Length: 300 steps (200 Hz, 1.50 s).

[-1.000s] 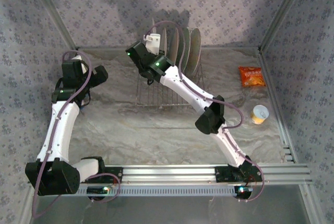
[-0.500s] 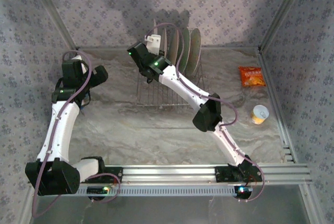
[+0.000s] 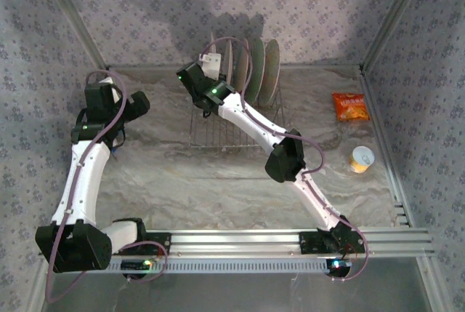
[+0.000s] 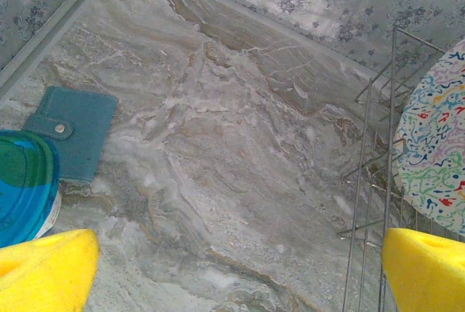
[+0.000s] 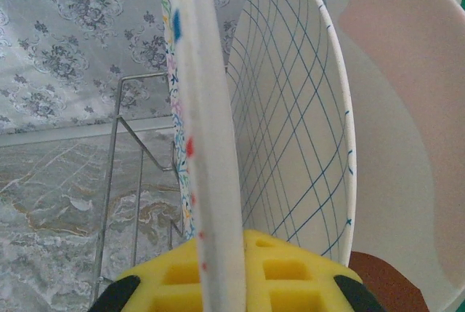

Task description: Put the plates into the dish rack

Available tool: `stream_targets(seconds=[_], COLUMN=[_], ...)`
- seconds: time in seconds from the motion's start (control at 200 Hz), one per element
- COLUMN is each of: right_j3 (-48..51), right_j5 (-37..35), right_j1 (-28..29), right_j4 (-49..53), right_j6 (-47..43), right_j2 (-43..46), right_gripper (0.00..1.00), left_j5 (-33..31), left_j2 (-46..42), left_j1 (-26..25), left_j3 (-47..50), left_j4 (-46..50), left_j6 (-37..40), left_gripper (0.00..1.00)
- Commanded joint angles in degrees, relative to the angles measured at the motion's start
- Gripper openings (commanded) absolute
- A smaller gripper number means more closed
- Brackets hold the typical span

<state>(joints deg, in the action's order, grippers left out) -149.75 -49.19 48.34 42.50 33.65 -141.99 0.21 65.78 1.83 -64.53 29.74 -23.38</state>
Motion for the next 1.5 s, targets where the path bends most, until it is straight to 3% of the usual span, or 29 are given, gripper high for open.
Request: stream_targets(seconds=[0.0,0.685,0.875,1.494], right_j3=[-3.35,-3.29,-3.27,-2.91], right_j5=[-1.25,3.97,6.51,6.61], right_j1=[-0.53,-1.47,-1.94,0.05], right_j4=[-2.67,-4.79,-6.09,-5.04], right_j6=[1.24,1.54,1.93,1.42], right_j2=[-0.66,-3.44,-4.25,-3.92], right_gripper=[0.0,0.0,0.12,0.21], left_j5=[1.01,1.88,1.99,2.17], left_j2=[0.49,1.08,1.19,1.58], left_j1=[0.31,0.78,1.01,1.17], left_j3=[-1.07,-1.14,-1.13,-1.21], left_j4=[-1.46,-1.51,-1.44,-1.26], left_j6=[0.44,0.17,0.17,0.09], left_gripper=[0.99,0.99,0.98,0.99])
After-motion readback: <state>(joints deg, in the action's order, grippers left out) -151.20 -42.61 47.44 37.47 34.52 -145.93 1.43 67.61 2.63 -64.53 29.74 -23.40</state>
